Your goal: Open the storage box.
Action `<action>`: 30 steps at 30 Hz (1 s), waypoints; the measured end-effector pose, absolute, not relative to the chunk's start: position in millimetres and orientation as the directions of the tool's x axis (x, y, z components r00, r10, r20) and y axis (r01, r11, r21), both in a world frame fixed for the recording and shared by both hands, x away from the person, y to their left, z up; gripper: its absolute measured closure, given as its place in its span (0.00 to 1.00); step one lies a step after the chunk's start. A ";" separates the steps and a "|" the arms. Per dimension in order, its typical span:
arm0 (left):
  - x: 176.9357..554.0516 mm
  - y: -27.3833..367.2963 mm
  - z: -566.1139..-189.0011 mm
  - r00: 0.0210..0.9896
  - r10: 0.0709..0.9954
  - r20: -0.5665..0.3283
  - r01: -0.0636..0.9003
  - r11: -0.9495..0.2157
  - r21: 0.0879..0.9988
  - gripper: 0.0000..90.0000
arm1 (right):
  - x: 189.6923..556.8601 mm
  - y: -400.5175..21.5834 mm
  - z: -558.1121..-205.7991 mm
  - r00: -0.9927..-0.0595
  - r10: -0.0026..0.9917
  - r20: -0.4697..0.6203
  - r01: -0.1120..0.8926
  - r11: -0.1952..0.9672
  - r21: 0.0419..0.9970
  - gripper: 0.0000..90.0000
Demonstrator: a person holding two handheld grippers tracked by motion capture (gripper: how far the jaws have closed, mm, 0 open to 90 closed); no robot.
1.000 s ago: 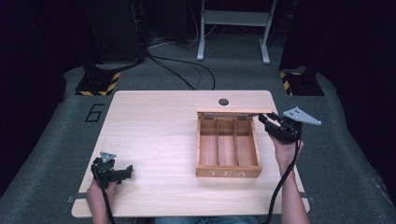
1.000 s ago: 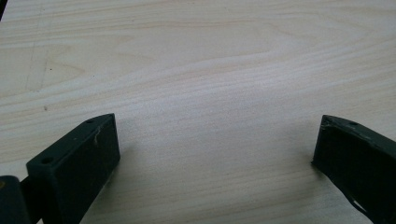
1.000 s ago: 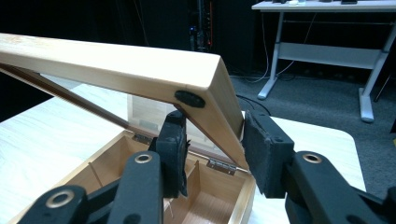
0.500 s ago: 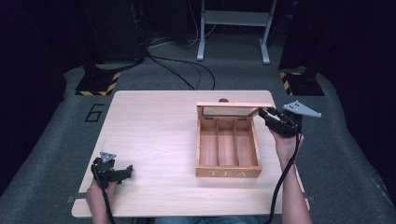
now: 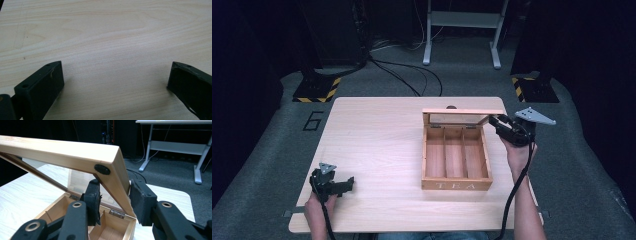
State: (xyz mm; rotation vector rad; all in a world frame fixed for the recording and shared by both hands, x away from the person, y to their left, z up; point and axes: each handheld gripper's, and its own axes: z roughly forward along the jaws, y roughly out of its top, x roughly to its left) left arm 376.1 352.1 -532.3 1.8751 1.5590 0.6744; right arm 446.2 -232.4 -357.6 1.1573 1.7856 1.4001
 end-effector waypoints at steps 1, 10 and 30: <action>376.1 352.0 -532.3 0.180 0.984 0.005 0.678 -0.127 0.724 0.00 | 446.2 -232.4 -357.6 -0.451 0.890 0.064 0.275 0.070 0.959 0.67; 376.1 352.0 -532.3 0.180 0.984 0.005 0.678 -0.127 0.724 0.00 | 446.7 -232.3 -357.7 -0.453 0.889 0.063 0.272 0.070 0.960 0.67; 376.1 352.0 -532.3 0.180 0.984 0.005 0.678 -0.127 0.724 0.00 | 446.5 -232.0 -357.3 -0.450 0.891 0.060 0.272 0.073 0.960 0.68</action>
